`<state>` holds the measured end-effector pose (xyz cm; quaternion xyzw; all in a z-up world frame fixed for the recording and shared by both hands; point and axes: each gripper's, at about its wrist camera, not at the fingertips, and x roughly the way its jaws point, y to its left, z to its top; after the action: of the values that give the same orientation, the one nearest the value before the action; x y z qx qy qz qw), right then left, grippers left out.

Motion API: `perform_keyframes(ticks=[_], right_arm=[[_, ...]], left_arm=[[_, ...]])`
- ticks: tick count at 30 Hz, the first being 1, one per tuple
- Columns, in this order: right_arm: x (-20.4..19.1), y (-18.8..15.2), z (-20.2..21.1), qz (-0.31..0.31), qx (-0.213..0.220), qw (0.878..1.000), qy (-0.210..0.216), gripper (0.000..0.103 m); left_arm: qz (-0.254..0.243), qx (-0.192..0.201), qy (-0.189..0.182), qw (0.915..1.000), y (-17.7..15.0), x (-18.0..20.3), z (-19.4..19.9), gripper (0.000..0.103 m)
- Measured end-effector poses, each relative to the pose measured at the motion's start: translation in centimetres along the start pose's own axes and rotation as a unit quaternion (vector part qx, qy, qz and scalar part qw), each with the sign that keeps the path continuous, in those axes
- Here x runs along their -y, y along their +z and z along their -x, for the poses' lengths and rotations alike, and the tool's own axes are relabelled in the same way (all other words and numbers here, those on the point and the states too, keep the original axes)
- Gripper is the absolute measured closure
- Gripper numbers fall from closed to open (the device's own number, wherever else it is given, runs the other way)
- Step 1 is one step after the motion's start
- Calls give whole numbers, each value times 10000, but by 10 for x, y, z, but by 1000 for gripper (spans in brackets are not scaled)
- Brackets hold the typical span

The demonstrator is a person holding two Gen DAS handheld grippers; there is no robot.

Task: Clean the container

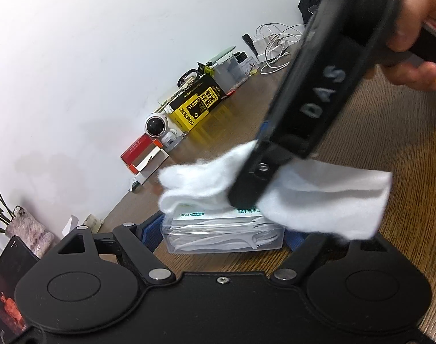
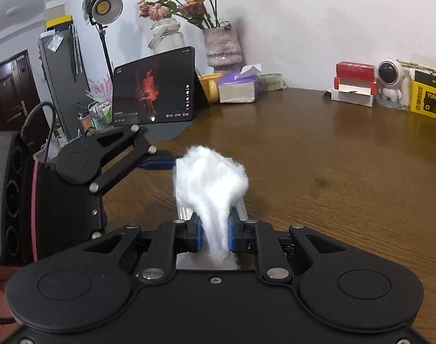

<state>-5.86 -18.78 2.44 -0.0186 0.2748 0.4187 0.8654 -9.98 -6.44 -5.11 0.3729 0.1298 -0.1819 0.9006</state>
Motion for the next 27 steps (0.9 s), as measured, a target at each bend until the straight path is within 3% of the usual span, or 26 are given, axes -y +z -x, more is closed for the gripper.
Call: perform_keyframes(ticks=[10,23,27], right_arm=[[5,30,-23,126,277,9995,103,86],[14,-10,4,-249,-265,9992,-140,86],[1,-8,4,-177,-260,9995,3,86]], left_arm=[[3,-3,-4,10000,-2,0,-1,22],[-14,11,12,10000,-7,4,-6,22],[-21,16,19,10000,-9,8,-2,22]])
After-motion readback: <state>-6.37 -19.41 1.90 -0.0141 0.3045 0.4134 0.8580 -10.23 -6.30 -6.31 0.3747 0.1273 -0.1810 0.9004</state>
